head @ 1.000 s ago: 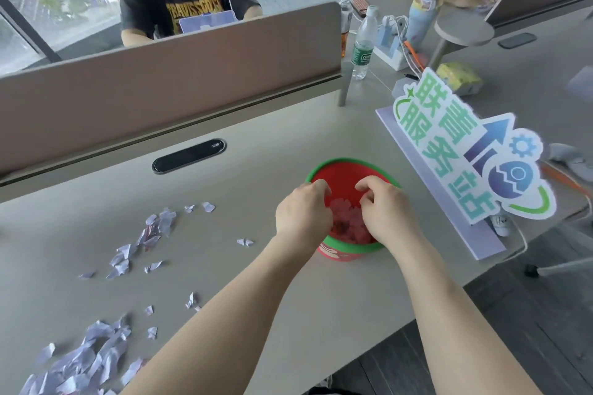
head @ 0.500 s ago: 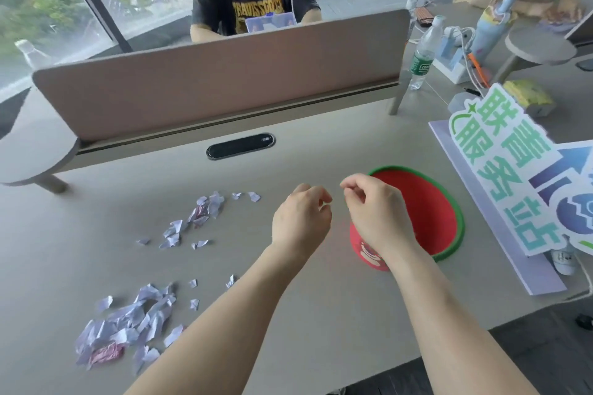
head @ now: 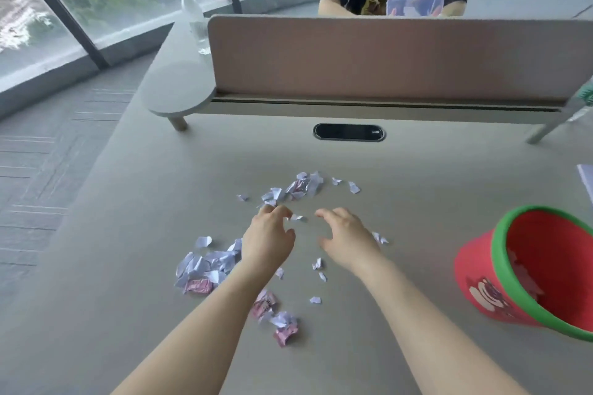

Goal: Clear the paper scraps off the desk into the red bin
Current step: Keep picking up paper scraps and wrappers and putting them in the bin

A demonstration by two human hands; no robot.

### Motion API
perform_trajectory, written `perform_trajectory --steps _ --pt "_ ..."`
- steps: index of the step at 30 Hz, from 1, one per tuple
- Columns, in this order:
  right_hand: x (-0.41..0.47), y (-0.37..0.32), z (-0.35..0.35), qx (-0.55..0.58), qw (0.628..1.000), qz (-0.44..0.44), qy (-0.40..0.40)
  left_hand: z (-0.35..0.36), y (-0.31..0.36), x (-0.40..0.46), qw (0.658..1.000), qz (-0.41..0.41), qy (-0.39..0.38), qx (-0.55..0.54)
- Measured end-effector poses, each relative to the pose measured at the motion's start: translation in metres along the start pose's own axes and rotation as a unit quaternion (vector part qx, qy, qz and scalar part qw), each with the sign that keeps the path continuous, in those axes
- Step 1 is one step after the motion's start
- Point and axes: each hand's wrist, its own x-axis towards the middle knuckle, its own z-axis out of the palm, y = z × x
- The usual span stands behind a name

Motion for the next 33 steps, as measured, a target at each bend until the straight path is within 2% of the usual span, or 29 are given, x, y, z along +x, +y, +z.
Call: perform_trajectory --steps 6,13,20,23,28,33 --pt "0.042 -0.024 0.026 -0.034 0.999 0.014 -0.017 -0.011 -0.049 0.024 0.999 -0.044 -0.021 0.013" --pt "0.085 -0.037 0.035 -0.071 0.997 0.022 0.014 -0.008 -0.068 0.059 0.996 -0.069 -0.042 0.034" --pt "0.129 -0.033 0.039 -0.121 0.992 0.026 0.001 0.005 -0.083 0.087 0.991 -0.078 -0.086 0.069" --pt "0.147 -0.032 0.039 -0.137 0.990 0.030 -0.023 0.009 -0.083 0.099 0.990 -0.065 -0.095 0.083" --pt "0.167 -0.033 0.039 -0.156 0.986 0.027 -0.044 0.018 -0.077 0.115 0.992 0.009 -0.084 0.096" --pt "0.168 -0.030 0.046 -0.124 0.992 -0.014 0.027 0.027 -0.064 0.122 0.993 0.054 -0.077 0.068"
